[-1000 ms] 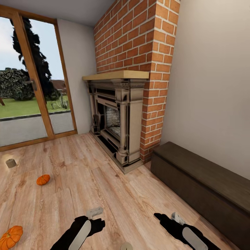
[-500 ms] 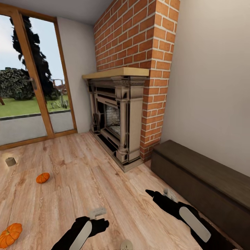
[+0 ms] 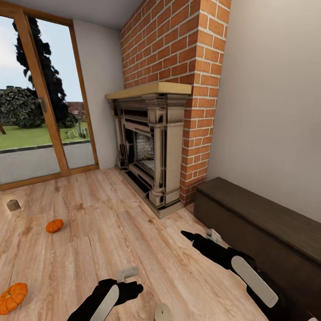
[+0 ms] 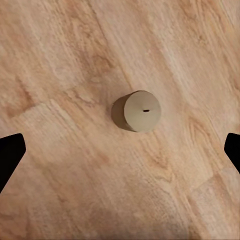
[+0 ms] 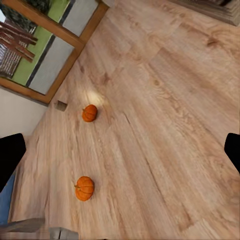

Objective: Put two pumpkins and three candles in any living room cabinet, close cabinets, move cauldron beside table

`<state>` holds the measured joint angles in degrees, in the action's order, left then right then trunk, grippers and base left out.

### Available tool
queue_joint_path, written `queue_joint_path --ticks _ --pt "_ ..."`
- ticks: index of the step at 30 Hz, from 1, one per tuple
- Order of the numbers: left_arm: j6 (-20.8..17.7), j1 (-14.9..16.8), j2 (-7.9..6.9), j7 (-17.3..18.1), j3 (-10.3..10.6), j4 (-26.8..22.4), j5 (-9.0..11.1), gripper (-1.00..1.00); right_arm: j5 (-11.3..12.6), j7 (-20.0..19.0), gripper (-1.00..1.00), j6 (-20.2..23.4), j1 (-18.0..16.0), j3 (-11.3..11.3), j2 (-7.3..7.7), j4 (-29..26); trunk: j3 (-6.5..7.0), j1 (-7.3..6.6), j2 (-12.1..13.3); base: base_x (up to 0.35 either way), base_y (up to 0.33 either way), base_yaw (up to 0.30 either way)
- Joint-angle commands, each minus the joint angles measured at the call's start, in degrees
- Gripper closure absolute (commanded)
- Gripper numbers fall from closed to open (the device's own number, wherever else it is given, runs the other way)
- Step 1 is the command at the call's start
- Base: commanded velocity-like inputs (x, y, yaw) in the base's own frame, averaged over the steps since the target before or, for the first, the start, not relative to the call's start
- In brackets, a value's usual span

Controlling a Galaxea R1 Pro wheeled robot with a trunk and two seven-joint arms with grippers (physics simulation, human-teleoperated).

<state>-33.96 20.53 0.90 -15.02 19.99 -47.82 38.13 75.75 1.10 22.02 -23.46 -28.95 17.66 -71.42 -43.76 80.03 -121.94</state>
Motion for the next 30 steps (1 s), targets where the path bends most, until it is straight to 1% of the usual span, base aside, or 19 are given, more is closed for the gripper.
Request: queue_joint_path --ticks 1,6,12,16,23,30 --pt "-0.09 0.04 -0.02 -0.54 0.54 -0.08 0.61 -1.00 0.35 0.12 -1.00 0.05 -0.07 -0.11 0.05 -0.37 -0.25 0.22 -0.44 0.000 0.000 0.000" --pt "-0.06 0.05 0.54 -0.54 2.17 -0.08 0.58 -1.00 0.36 0.13 -1.00 0.00 -0.08 -0.14 0.09 -0.62 -1.14 1.32 -2.45 0.000 0.000 0.000" --pt "-0.04 0.05 0.89 -0.54 2.64 -0.08 0.54 -1.00 0.39 -0.03 -1.00 0.22 -0.08 -0.15 0.10 -1.03 -2.22 2.63 -4.86 0.000 0.000 0.000" --pt "0.02 0.04 1.26 -0.54 3.50 0.15 0.54 -1.00 0.53 -0.18 -1.00 0.66 -0.07 -0.15 0.10 -1.37 -2.94 3.51 -6.46 0.000 0.000 0.000" --pt "0.11 0.04 1.60 -0.54 3.89 1.17 0.38 -1.00 1.02 -0.22 -1.00 0.70 -0.03 -0.08 0.08 -1.14 -4.19 5.05 -9.27 0.000 0.000 0.000" --pt "0.12 0.04 1.58 -0.54 3.92 1.25 0.39 -1.00 1.06 -0.27 -1.00 0.51 -0.01 -0.06 0.02 -0.68 -5.44 6.59 -12.08 0.000 0.000 -0.005"
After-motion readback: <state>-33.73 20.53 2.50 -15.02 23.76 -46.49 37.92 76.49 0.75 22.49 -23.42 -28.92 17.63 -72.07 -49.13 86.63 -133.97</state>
